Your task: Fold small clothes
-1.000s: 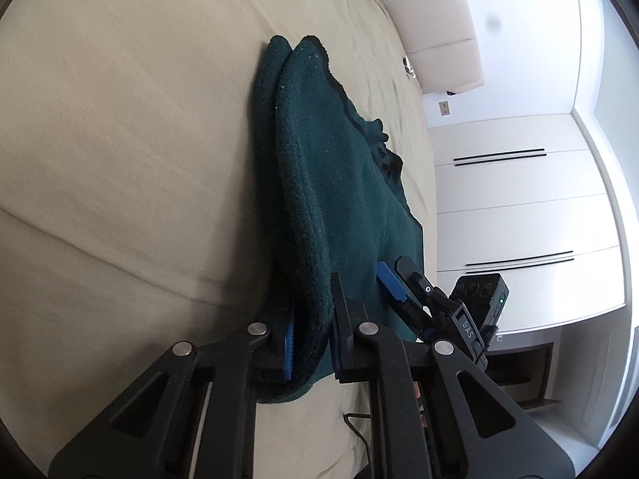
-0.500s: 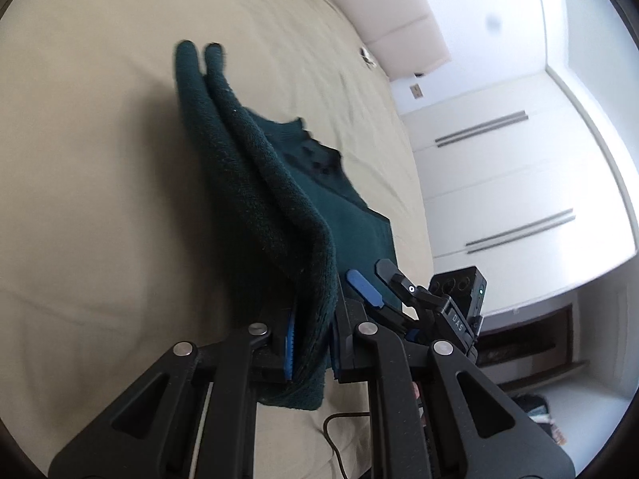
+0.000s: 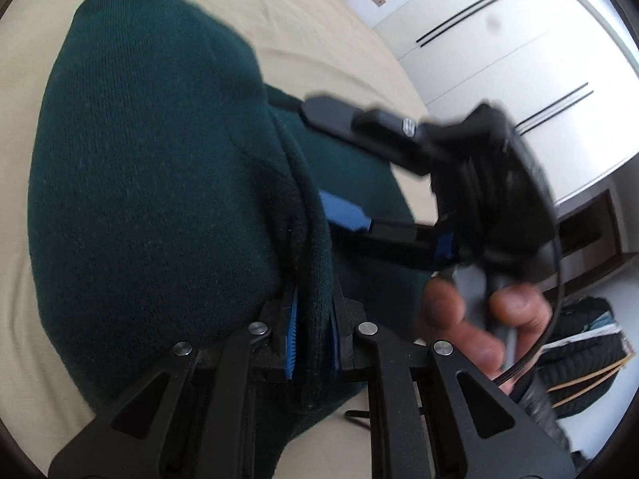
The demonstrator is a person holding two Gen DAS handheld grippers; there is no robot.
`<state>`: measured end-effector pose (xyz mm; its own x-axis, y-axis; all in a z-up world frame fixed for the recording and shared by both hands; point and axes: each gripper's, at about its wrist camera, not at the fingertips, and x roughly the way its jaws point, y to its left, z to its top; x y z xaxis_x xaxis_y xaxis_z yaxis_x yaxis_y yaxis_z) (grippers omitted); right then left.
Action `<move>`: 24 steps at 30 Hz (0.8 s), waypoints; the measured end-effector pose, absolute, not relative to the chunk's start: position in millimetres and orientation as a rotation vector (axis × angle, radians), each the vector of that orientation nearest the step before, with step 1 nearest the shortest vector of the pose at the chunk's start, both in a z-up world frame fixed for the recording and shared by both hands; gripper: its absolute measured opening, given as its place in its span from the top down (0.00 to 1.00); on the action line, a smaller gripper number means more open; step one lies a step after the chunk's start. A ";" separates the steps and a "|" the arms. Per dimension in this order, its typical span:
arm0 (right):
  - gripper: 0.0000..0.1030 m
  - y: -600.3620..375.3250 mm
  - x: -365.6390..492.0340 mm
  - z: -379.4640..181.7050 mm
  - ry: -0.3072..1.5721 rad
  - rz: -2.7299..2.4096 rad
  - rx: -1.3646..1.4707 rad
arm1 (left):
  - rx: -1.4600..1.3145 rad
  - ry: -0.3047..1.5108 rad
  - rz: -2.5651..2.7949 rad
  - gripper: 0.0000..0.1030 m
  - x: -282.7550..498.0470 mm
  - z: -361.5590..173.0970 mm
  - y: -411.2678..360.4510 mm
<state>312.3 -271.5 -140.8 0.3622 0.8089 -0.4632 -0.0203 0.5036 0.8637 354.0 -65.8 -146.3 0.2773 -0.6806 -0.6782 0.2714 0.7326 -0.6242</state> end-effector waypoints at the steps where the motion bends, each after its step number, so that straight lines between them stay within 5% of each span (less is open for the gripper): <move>1: 0.28 -269.4 313.3 -138.7 1.072 0.644 0.886 | -0.402 1.108 -0.665 0.89 351.9 -146.0 -68.3; 8: 0.31 -240.4 326.7 -128.3 1.138 0.642 0.750 | -0.308 1.069 -0.688 0.76 325.4 -130.8 -62.2; 12: 0.44 -235.0 330.1 -129.2 1.159 0.614 0.689 | -0.333 1.025 -0.702 0.35 300.4 -123.5 -41.4; 18: 0.82 -222.7 324.3 -128.5 1.180 0.561 0.540 | -0.415 0.984 -0.649 0.35 293.3 -122.3 -5.0; 24: 0.86 -245.6 306.5 -100.8 1.091 0.508 0.474 | -0.411 0.971 -0.622 0.35 295.9 -116.3 -2.7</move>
<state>306.5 -245.6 -100.8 0.3712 0.6022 -0.7068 -0.1531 0.7905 0.5930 295.9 -2.7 -116.3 0.4141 -0.6535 -0.6336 0.3016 0.7553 -0.5819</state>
